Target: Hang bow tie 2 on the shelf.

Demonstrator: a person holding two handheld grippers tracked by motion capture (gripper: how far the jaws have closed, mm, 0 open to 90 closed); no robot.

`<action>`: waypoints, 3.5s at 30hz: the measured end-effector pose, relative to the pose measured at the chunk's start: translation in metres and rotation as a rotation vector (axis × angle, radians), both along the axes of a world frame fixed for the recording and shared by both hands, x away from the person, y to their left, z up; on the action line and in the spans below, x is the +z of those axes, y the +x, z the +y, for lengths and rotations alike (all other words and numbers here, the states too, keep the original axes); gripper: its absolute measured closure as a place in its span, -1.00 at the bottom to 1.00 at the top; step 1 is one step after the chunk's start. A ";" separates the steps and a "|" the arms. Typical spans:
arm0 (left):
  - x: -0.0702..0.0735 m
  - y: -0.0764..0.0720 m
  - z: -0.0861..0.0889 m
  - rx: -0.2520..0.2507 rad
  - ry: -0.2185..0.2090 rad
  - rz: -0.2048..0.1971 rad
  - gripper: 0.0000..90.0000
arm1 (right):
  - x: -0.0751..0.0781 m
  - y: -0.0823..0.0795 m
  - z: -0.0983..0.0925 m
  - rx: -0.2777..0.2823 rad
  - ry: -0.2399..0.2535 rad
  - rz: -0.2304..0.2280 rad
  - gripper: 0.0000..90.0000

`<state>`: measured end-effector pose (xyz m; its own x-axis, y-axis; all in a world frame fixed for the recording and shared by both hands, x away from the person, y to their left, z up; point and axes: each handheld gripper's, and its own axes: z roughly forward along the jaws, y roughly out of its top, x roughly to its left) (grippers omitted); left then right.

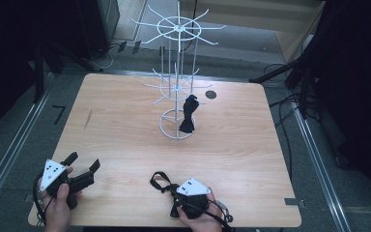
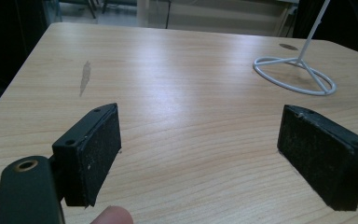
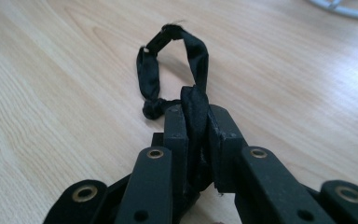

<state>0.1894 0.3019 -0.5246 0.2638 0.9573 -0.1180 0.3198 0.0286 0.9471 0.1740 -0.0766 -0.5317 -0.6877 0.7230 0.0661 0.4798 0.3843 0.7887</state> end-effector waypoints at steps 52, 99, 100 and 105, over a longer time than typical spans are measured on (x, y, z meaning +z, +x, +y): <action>0.000 -0.001 -0.001 0.010 0.003 -0.003 -0.68 | 0.061 0.011 -0.030 -0.063 0.125 -0.243 0.83; 0.000 -0.002 0.000 0.011 -0.005 -0.006 -0.68 | 0.129 0.044 -0.029 -0.079 0.218 -0.352 0.83; 0.000 -0.002 0.000 0.011 -0.005 -0.006 -0.68 | 0.130 0.044 -0.029 -0.080 0.218 -0.356 0.83; 0.000 -0.002 0.000 0.011 -0.004 -0.006 -0.68 | 0.135 0.047 -0.027 -0.076 0.215 -0.368 0.83</action>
